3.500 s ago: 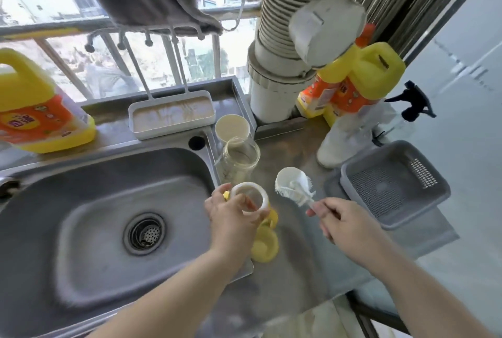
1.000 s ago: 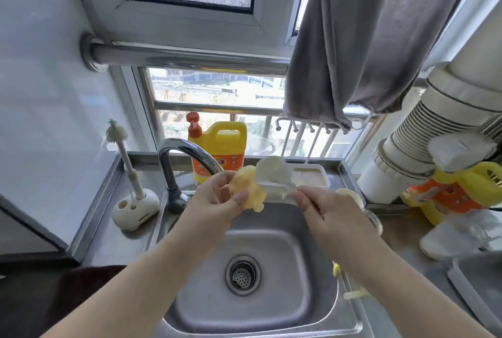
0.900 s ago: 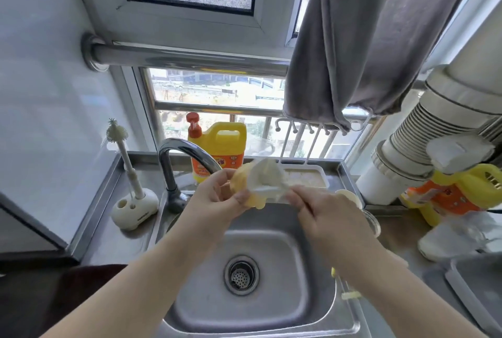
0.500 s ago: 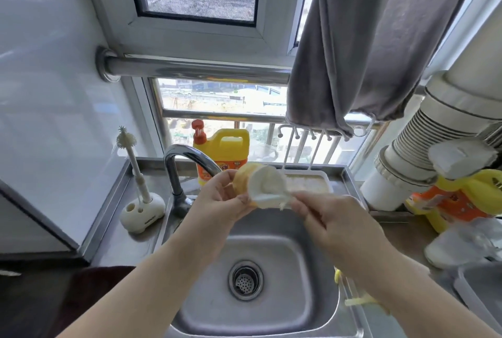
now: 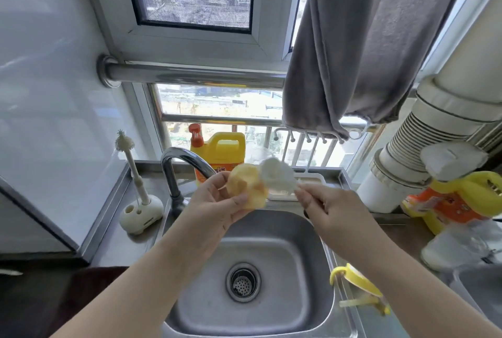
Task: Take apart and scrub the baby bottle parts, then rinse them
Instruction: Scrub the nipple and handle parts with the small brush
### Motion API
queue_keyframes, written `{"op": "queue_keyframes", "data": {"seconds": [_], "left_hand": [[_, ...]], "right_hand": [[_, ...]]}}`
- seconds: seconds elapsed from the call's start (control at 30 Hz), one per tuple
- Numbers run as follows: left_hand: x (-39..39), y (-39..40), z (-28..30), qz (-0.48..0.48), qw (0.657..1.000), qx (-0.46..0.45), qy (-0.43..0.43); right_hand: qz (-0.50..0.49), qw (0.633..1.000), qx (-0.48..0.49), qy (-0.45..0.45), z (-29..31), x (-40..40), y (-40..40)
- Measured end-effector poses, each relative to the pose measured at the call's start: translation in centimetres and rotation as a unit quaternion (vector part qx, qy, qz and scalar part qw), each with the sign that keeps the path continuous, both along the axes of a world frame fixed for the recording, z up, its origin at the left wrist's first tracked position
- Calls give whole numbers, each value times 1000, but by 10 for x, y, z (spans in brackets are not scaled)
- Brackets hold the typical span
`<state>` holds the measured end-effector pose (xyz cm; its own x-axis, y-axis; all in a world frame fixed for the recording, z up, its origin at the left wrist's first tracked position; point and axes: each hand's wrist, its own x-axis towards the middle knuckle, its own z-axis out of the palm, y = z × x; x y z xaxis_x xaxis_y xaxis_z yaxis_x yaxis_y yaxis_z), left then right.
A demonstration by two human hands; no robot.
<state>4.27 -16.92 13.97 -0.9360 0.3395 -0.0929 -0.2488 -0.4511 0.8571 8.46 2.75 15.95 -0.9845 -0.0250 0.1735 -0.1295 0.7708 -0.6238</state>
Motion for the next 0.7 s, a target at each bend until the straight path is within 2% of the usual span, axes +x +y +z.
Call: {"op": "queue_keyframes", "data": {"seconds": [0.1,0.17,0.27,0.33,0.5,0.57,0.7], "left_hand": [[4,6,-1,-9,996,-81,42],[5,8,-1,2,995,-92,46],[5,11,-1,20,994,-105,35],[6,12,1,19,993,-108,32],[3,12,3,23,997,-70,-8],[1,12,3,28,998,-32,-36],[0,13,3,19,996,65,-65]], "right_hand": [[26,999,18,14,4,-4,-3],[47,998,47,24,8,-4,-5],[13,998,55,37,9,-3,0],[41,997,66,29,8,-1,-1],[10,998,46,43,3,-4,8],[35,998,44,40,1,-1,6],[12,1000,-1,27,-2,0,13]]}}
